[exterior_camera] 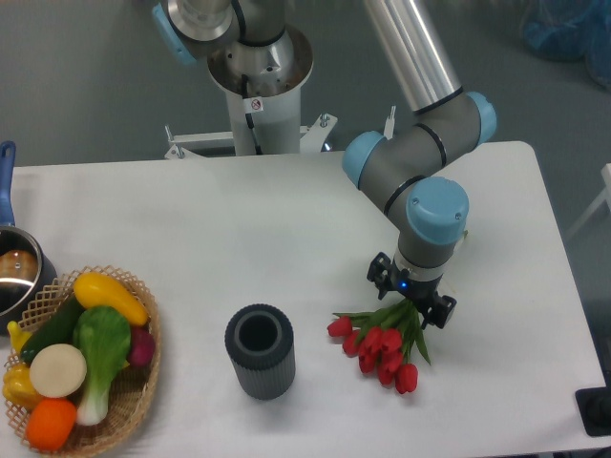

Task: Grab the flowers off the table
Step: 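Close the gripper around the tulip stems, then lift the gripped tulips up off the table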

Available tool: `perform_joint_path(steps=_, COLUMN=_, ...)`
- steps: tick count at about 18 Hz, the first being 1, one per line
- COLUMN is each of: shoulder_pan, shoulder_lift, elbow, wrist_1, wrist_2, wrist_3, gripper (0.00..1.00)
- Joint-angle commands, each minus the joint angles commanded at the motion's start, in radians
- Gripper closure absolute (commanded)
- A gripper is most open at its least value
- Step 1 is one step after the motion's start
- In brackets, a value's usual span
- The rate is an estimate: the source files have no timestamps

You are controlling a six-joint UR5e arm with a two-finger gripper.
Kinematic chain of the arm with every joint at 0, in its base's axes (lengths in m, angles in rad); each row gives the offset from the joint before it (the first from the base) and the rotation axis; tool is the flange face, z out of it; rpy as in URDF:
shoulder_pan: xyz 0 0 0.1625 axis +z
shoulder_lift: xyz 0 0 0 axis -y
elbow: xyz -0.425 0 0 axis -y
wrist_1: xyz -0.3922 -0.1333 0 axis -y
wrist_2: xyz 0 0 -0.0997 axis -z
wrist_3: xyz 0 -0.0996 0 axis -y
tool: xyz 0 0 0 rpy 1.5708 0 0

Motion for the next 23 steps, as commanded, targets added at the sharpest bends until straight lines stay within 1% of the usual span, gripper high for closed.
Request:
perform_joint_path(steps=4, shoulder_pan=-0.002, shoulder_lift=0.011, elbow=-0.002, wrist_1=0.008, wrist_2=0.005, wrist_3=-0.026, gripper=0.83)
perform_joint_path(steps=5, shoulder_pan=-0.002, shoulder_lift=0.015, elbow=-0.002, wrist_1=0.008, wrist_2=0.005, wrist_3=-0.038, gripper=0.96)
perform_joint_path(steps=6, shoulder_pan=-0.002, shoulder_lift=0.021, elbow=-0.002, wrist_1=0.008, wrist_2=0.005, wrist_3=-0.057, gripper=1.0)
perform_joint_path(steps=9, shoulder_pan=0.0, shoulder_lift=0.035, elbow=0.011, wrist_1=0.008, wrist_2=0.006, wrist_3=-0.118, gripper=1.0)
perform_joint_path(steps=13, shoulder_pan=0.015, shoulder_lift=0.046, elbow=0.028, wrist_1=0.005, wrist_2=0.008, wrist_3=-0.118, gripper=1.0)
perform_joint_path(steps=14, shoulder_pan=0.017, shoulder_lift=0.052, elbow=0.049, wrist_1=0.0, wrist_2=0.011, wrist_3=-0.118, gripper=1.0)
perform_joint_path(steps=16, shoulder_pan=0.017, shoulder_lift=0.058, elbow=0.084, wrist_1=-0.027, wrist_2=0.012, wrist_3=-0.126, gripper=1.0)
perform_joint_path(steps=18, shoulder_pan=0.017, shoulder_lift=0.051, elbow=0.113, wrist_1=-0.061, wrist_2=0.017, wrist_3=-0.129, gripper=1.0)
perform_joint_path(steps=21, shoulder_pan=0.02, shoulder_lift=0.057, elbow=0.133, wrist_1=-0.075, wrist_2=0.025, wrist_3=-0.155, gripper=1.0)
perform_joint_path(steps=23, shoulder_pan=0.021, shoulder_lift=0.057, elbow=0.159, wrist_1=-0.11, wrist_2=0.026, wrist_3=-0.153, gripper=1.0)
